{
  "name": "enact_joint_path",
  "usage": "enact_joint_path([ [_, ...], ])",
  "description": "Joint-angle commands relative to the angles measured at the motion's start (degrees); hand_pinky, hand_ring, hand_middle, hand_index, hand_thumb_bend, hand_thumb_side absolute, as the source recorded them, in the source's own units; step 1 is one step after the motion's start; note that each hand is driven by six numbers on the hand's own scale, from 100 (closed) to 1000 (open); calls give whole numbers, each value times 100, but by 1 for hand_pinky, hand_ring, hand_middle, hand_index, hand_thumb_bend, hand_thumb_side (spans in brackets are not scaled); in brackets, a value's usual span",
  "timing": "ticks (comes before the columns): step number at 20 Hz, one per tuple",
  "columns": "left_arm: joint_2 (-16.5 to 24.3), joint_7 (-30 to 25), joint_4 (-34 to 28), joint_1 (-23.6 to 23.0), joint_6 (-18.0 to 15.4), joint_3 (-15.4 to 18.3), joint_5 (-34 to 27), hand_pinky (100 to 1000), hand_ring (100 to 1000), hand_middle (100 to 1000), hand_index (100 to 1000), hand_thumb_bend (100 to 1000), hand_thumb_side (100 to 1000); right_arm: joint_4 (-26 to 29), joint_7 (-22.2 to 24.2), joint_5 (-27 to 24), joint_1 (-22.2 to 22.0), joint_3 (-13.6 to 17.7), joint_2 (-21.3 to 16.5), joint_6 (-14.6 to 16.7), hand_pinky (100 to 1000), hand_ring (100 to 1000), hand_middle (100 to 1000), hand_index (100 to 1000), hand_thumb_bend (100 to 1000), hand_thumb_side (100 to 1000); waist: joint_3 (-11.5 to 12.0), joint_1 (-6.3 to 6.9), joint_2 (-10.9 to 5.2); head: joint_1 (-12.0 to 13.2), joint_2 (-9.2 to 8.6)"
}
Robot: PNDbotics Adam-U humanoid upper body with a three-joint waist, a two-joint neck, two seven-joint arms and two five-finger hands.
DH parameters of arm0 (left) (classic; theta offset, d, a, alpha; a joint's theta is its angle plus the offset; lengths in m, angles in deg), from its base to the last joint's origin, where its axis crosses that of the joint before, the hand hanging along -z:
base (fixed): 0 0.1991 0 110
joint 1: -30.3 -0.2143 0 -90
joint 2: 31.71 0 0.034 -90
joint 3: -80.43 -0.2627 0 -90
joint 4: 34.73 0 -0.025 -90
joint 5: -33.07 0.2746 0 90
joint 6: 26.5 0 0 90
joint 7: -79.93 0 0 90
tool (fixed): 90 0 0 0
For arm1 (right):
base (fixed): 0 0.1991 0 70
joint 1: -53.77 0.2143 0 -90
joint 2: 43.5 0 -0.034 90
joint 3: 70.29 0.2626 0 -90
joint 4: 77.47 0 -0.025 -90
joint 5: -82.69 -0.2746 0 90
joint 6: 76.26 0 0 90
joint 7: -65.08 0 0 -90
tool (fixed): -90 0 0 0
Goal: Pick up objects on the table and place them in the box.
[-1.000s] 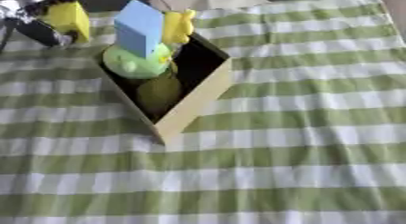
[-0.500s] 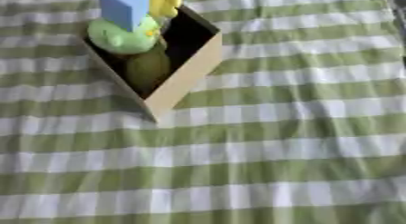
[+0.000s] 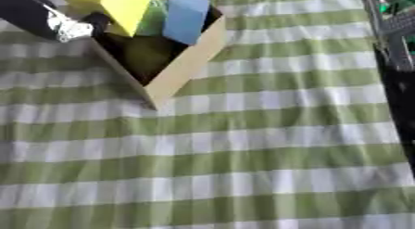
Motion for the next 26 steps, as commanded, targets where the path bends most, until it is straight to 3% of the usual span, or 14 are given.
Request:
enact_joint_path([
  [1,-77,-24,81,37,52,-19,72,761,724,524,747,100,100,126,28,40,113,14,-28,11,949,875,731,791,100,468,-7,-89,-1346,14,30],
  [6,-193,15,449,-67,-113,-92,526,762,734,534,747,100,100,127,19,27,107,15,7,8,949,880,730,791,100,471,-31,-105,-1356,15,27],
  [15,-233,337,775,-123,-617,-47,1745,767,757,563,756,326,100,111,0,11,79,8,34,2,949,882,736,791,100,480,-20,-134,-1363,21,11],
  [19,-285,450,996,-167,-859,-100,2086,832,830,697,856,385,100,107,3,9,65,7,43,2,948,882,736,791,100,480,-29,-153,-1378,23,1],
  [20,-298,452,1033,-179,-934,-116,2133,878,887,790,909,416,112,99,8,11,57,6,38,-1,948,882,736,791,100,481,-31,-159,-1382,26,4],
  [21,-307,444,1058,-187,-1002,-117,2162,904,935,847,939,475,209,90,11,12,51,7,34,-4,948,882,736,791,100,484,-32,-164,-1385,26,8],
  [24,-301,471,1039,-188,-1125,-44,2226,924,975,887,971,598,372,63,10,10,22,9,18,-13,948,882,735,791,100,489,-24,-168,-1395,24,26],
  [26,-309,547,1006,-174,-1121,34,2239,922,973,887,975,555,365,48,11,8,10,4,20,-16,948,882,735,791,100,494,-16,-167,-1402,21,31],
])
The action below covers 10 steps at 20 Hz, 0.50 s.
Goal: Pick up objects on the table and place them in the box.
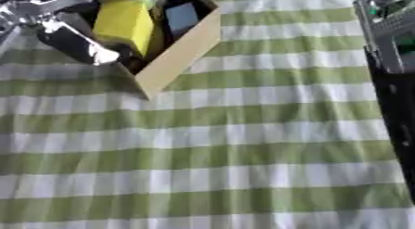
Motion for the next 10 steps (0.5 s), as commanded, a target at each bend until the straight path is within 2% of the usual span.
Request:
enact_joint_path([
  [1,41,92,-38,71,-27,147,58,922,973,887,975,555,365,46,1,-2,65,8,-95,-10,948,882,735,791,100,494,13,-80,-1404,11,28],
  [4,10,156,-60,97,21,228,109,921,976,892,980,591,408,40,4,-1,57,4,-77,-9,948,882,735,790,100,496,18,-80,-1415,8,30],
  [7,-18,202,-36,103,70,280,118,906,964,878,969,542,380,33,4,-2,50,2,-74,-11,948,882,734,790,100,498,17,-78,-1420,9,31],
  [10,-31,234,-33,113,115,309,129,907,965,881,970,556,375,25,5,0,46,-2,-74,-14,948,882,733,790,100,499,15,-75,-1419,7,37],
])
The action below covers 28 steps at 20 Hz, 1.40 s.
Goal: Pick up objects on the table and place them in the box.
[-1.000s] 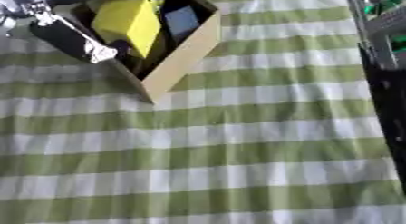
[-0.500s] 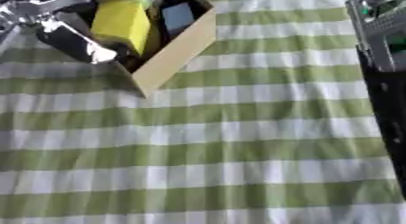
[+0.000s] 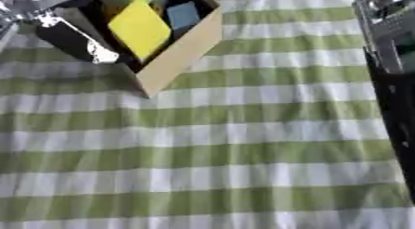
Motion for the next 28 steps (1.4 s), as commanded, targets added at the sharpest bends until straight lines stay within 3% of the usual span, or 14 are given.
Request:
enact_joint_path([
  [1,66,63,-53,113,59,126,51,906,965,880,969,556,357,26,-3,1,76,26,-75,-5,948,882,733,790,100,501,-1,-75,-1419,4,1],
  [13,95,47,-374,136,250,335,46,895,950,863,956,520,271,10,-19,8,37,34,-69,-16,948,883,734,789,100,498,28,-73,-1462,-9,37],
  [16,128,-84,-461,126,272,405,-92,883,929,836,924,437,231,15,-27,19,30,38,-73,-18,947,883,734,790,100,487,50,-76,-1496,-25,71],
  [18,191,-154,-583,104,354,516,-261,868,911,809,887,323,181,28,-34,27,18,44,-89,-16,947,883,734,790,100,477,70,-82,-1519,-49,100],
  [24,489,-182,-1234,-112,826,1016,-933,855,869,760,878,108,159,82,-75,40,-38,88,-164,-22,946,883,735,790,100,459,135,-97,-1559,-170,177],
  [28,640,116,-1583,-317,1183,1355,-1376,840,841,729,870,100,191,136,-118,42,-57,129,-193,-27,945,883,736,790,100,436,177,-125,-1586,-220,216],
])
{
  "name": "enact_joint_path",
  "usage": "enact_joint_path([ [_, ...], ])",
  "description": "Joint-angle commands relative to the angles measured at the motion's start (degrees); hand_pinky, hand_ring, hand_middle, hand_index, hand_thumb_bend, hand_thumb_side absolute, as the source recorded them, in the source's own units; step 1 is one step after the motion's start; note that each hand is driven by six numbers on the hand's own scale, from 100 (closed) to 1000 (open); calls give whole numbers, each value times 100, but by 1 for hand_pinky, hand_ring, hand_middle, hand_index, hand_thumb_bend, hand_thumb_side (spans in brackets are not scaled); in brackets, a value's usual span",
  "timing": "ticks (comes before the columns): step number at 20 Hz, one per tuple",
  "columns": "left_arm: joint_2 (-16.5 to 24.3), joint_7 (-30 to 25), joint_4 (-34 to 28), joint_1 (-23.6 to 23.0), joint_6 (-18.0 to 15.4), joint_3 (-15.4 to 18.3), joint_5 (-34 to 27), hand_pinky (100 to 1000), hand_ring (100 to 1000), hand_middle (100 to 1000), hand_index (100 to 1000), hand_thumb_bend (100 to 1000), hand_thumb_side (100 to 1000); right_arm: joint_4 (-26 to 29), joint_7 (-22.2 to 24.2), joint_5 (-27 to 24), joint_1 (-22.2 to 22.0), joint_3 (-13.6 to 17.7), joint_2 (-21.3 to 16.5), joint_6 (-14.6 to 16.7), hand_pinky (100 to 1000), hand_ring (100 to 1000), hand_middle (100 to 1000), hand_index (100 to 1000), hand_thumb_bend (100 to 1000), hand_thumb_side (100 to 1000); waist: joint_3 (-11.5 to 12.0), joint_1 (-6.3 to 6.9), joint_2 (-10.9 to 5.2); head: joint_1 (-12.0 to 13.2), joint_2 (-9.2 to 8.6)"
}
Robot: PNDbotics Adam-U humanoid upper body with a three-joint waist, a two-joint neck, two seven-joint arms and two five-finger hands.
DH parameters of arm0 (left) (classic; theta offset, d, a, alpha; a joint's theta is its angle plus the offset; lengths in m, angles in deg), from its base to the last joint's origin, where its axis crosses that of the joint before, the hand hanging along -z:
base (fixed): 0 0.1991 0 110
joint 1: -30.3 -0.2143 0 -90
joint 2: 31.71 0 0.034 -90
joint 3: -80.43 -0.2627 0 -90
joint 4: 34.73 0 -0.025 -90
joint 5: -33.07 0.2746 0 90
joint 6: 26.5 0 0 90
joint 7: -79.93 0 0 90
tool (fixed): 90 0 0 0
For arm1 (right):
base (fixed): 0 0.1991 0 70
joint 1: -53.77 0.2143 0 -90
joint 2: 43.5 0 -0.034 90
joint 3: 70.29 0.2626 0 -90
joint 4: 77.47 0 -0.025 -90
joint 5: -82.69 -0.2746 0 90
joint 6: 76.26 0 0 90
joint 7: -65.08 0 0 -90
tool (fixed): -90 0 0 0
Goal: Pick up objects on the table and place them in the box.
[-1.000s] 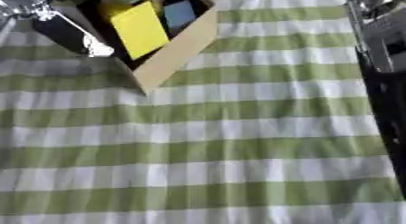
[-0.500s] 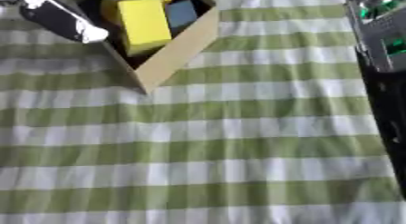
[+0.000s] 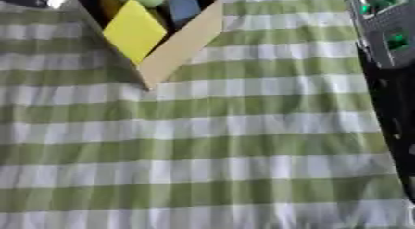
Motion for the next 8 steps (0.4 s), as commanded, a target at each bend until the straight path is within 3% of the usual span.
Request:
enact_joint_path([
  [1,271,267,-325,-37,276,329,-354,837,835,722,867,100,223,170,-47,24,64,92,-186,3,945,882,736,791,100,429,19,-95,-1597,-46,58],
  [5,387,932,-538,-267,579,606,-928,829,810,703,878,100,404,255,-72,40,56,119,-221,8,943,883,737,791,100,397,39,-135,-1620,-73,63],
  [6,413,1181,-586,-334,618,660,-1144,831,811,707,882,100,492,276,-78,37,50,125,-229,9,943,882,738,791,100,403,43,-141,-1627,-78,63],
  [7,438,1488,-651,-420,609,727,-1402,831,810,713,887,100,480,303,-87,33,42,134,-240,11,943,882,738,791,100,389,48,-151,-1631,-90,55],
  [8,474,1784,-706,-510,569,769,-1660,831,813,730,895,100,529,329,-96,28,34,140,-249,12,942,883,738,792,100,381,49,-158,-1633,-103,45],
])
